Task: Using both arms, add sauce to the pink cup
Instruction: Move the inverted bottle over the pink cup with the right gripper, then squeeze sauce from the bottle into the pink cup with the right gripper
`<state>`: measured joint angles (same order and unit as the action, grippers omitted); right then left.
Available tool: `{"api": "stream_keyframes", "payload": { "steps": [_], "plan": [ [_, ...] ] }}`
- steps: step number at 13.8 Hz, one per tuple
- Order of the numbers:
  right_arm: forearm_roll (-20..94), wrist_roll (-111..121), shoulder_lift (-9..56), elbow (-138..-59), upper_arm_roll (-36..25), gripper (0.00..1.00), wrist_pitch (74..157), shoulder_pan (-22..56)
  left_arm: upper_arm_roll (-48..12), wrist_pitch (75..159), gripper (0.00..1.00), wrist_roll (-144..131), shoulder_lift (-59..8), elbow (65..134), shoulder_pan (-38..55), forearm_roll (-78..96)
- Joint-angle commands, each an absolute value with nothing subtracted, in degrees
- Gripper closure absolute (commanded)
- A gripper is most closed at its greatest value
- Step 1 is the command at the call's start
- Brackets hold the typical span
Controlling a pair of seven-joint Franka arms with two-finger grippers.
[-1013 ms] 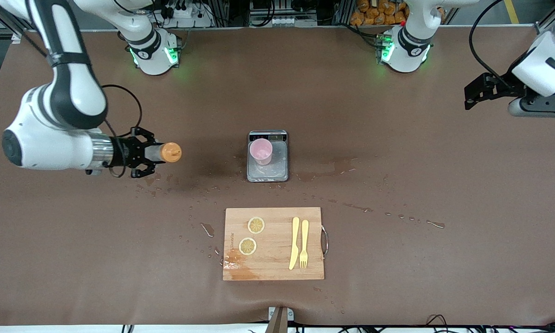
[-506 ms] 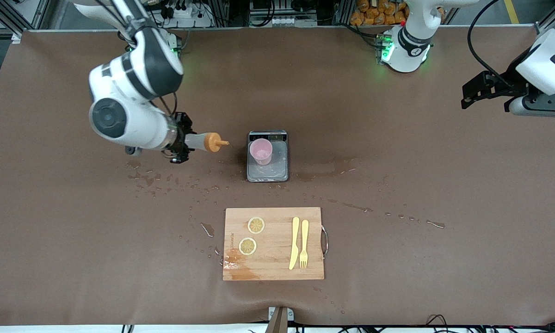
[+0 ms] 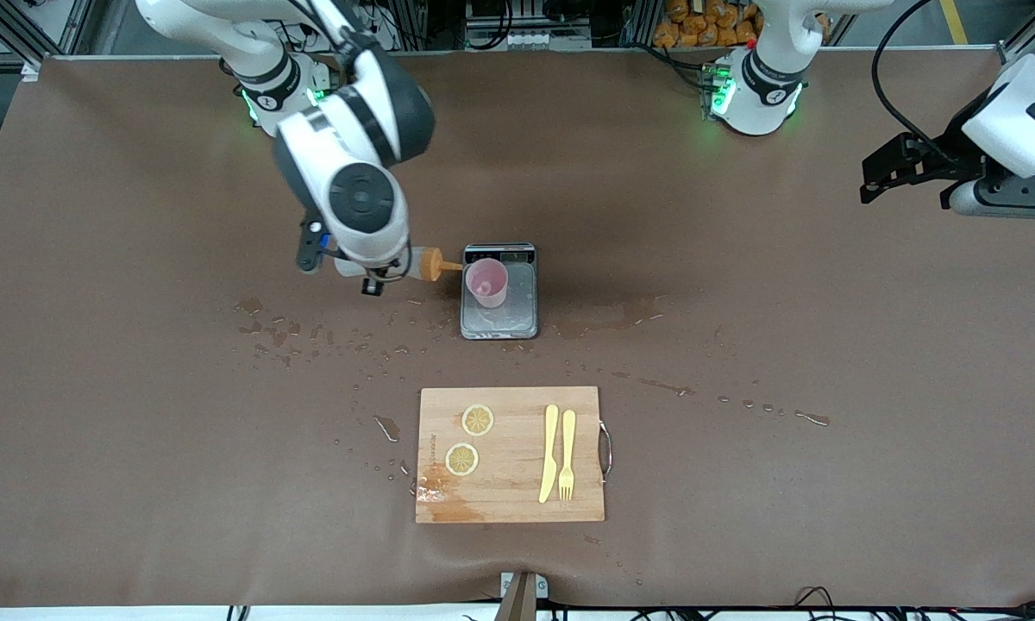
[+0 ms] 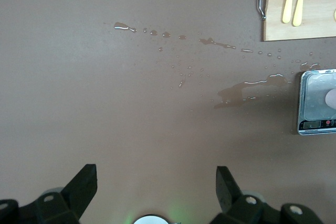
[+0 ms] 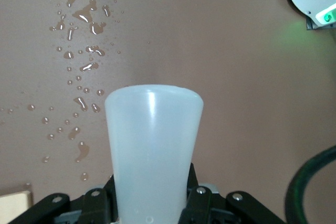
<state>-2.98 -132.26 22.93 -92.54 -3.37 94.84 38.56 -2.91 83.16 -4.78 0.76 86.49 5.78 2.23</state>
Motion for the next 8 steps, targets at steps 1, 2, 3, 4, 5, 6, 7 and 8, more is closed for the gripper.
{"api": "stream_keyframes", "payload": {
  "steps": [1, 2, 3, 4, 5, 6, 7, 8],
  "plan": [
    [-7.4, -135.4, 27.3, -87.5, -4.0, 0.53, 91.3, 41.5, -2.7, 82.5, 0.00, -5.5, 0.5, 85.6, 5.6, 3.6],
    [-8.9, -135.8, 28.4, -87.2, -4.0, 0.53, 90.2, 42.7, -2.7, 82.6, 0.00, -5.5, 0.5, 85.5, 5.6, 3.6],
    [-10.4, -135.8, 29.6, -86.4, -4.0, 0.53, 88.8, 43.7, -2.7, 82.7, 0.00, -5.6, 0.4, 85.4, 5.7, 3.5],
    [-11.5, -135.8, 30.8, -85.3, -4.0, 0.53, 87.4, 44.1, -2.7, 82.6, 0.00, -5.5, 0.4, 85.4, 5.7, 3.5],
    [-12.6, -135.7, 31.7, -84.0, -4.0, 0.53, 85.7, 44.1, -2.7, 82.6, 0.00, -5.5, 0.4, 85.5, 5.6, 3.5],
    [-13.7, -135.6, 32.6, -82.8, -4.0, 0.53, 84.0, 44.1, -2.7, 82.6, 0.00, -5.5, 0.4, 85.5, 5.6, 3.6],
    [-14.8, -135.4, 33.2, -82.1, -4.0, 0.53, 82.9, 44.1, -2.7, 82.7, 0.00, -5.5, 0.4, 85.5, 5.6, 3.6],
    [-15.8, -135.4, 33.6, -81.8, -4.0, 0.53, 82.3, 44.1, -2.7, 82.7, 0.00, -5.5, 0.3, 85.5, 5.6, 3.6]
  ]
}}
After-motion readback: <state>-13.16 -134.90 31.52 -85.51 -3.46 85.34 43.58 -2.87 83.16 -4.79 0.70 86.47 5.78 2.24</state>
